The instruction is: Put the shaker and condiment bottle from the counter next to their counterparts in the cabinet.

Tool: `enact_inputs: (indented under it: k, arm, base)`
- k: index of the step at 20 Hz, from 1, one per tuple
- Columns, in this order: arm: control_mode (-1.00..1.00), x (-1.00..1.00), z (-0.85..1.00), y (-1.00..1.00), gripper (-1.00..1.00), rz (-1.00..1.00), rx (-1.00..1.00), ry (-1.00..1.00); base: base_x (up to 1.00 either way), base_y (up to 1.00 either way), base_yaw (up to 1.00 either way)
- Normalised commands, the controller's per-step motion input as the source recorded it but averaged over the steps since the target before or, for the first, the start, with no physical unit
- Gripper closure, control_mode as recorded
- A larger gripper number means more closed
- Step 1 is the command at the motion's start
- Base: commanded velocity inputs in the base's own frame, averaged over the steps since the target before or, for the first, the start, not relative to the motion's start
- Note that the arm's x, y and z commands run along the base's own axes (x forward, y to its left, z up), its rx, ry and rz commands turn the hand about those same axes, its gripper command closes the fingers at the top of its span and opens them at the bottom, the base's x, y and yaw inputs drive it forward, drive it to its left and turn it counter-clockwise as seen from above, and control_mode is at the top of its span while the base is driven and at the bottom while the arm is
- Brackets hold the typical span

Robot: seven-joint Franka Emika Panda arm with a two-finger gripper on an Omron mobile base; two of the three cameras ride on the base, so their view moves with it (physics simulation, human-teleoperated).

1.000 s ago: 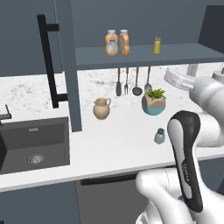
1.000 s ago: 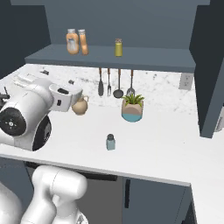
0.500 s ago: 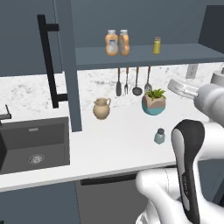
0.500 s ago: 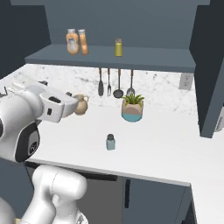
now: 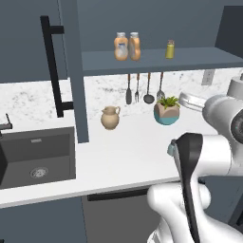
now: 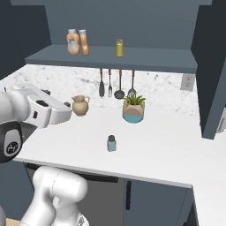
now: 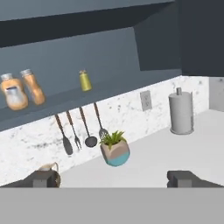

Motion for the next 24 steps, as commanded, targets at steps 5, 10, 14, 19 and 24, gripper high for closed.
enact_inputs:
  k: [5, 10, 14, 19, 24]
  arm:
    - [-1.00, -0.13, -0.85, 0.00, -1.00, -0.15, -0.02, -0.08]
    - [-1.00, 0.00, -0.99, -0.09, -1.00, -0.11, -0.04, -0.20]
    - [-1.00, 0.00, -1.00, -0.17, -1.00, -0.09, -0.04, -0.26]
    - [-1.00, 0.00, -1.00, -0.18, -1.00, -0.09, -0.05, -0.29]
    - [-1.00, 0.01, -1.00, -0.06, -1.00, -0.09, -0.03, -0.22]
  base:
    - [0.00, 0.00, 0.00]
    - [0.00, 0.00, 0.00]
    - [0.00, 0.00, 0.00]
    - [0.00, 0.00, 0.00]
    - [0.00, 0.00, 0.00]
